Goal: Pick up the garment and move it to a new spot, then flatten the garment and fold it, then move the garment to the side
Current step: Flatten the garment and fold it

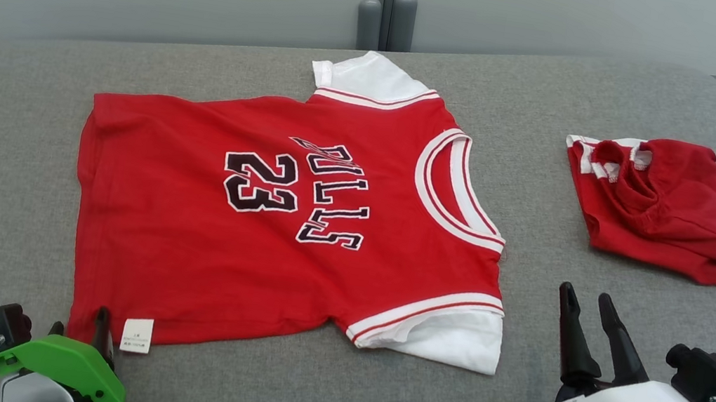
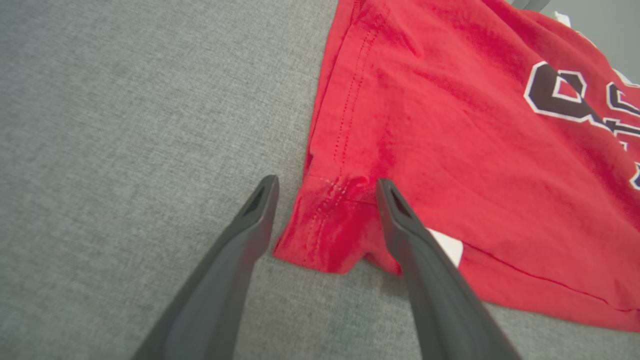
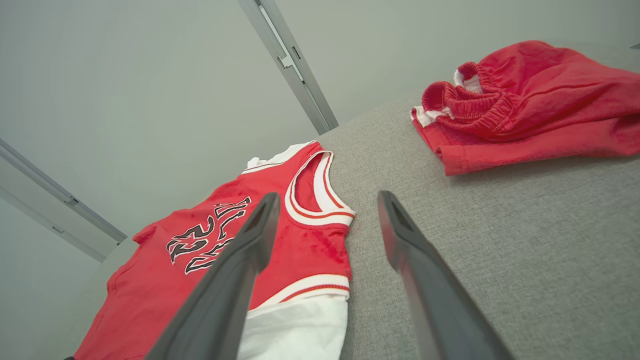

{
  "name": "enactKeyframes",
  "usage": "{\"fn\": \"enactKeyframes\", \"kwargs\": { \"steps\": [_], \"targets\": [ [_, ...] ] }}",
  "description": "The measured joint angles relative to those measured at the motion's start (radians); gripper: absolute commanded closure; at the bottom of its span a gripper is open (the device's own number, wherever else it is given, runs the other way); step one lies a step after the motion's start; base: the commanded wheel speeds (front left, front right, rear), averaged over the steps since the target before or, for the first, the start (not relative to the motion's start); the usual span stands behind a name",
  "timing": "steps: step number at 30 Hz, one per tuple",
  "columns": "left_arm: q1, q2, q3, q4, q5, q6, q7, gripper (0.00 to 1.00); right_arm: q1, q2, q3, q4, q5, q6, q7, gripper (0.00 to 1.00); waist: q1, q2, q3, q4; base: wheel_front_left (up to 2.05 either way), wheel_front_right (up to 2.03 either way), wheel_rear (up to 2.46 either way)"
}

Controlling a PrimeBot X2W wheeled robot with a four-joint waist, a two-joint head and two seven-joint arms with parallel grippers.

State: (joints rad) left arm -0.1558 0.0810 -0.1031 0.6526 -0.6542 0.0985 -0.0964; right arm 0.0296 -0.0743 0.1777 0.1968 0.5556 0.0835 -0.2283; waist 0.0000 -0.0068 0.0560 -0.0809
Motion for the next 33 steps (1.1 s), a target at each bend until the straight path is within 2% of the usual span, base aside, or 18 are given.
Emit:
{"fn": "enactKeyframes", "kwargs": {
  "steps": [1,2,5,6,18,23,26,33],
  "targets": [
    [-0.004,0.000,-0.002,0.006,0.001,0.000,0.000,0.09,0.000,0.000,0.000,0.001,0.000,0.000,0.000,0.00,0.0000,0.0000,0.000,-0.001,0.00,0.00,0.00],
    [-0.007,0.000,-0.004,0.010,0.001,0.000,0.000,0.34,0.000,0.000,0.001,0.002,0.000,0.000,0.000,0.00,0.0000,0.0000,0.000,-0.002,0.00,0.00,0.00],
    [-0.009,0.000,-0.019,0.014,0.011,0.000,0.000,0.89,0.000,-0.002,0.000,0.003,0.000,0.000,0.000,0.00,0.0000,0.0000,-0.001,-0.004,0.00,0.00,0.00],
    [-0.010,0.000,-0.025,0.014,0.011,0.000,0.000,1.00,0.000,-0.003,0.000,0.004,0.000,0.000,0.000,0.00,0.0000,0.0000,-0.001,-0.005,0.00,0.00,0.00],
    [-0.017,-0.001,-0.025,-0.018,0.024,-0.005,-0.019,1.00,-0.001,-0.015,-0.009,0.007,0.000,0.000,0.000,0.00,0.0000,0.0000,-0.002,-0.002,0.00,0.00,0.00],
    [-0.017,-0.007,0.017,-0.063,-0.061,-0.062,-0.029,1.00,-0.002,-0.028,-0.010,0.029,0.000,0.003,0.006,0.00,0.0000,0.0000,-0.003,0.007,0.00,0.00,0.00],
    [-0.016,-0.019,0.030,-0.090,-0.088,-0.080,-0.029,1.00,-0.004,-0.049,-0.008,0.044,0.000,0.004,0.025,0.00,0.0000,0.0000,-0.005,0.019,0.00,0.00,0.00],
    [0.026,-0.021,0.040,-0.117,-0.100,-0.090,-0.032,1.00,-0.028,-0.095,0.060,0.102,-0.014,0.022,0.116,0.00,0.0000,0.0000,-0.005,0.049,0.00,0.00,0.00]
  ]
}}
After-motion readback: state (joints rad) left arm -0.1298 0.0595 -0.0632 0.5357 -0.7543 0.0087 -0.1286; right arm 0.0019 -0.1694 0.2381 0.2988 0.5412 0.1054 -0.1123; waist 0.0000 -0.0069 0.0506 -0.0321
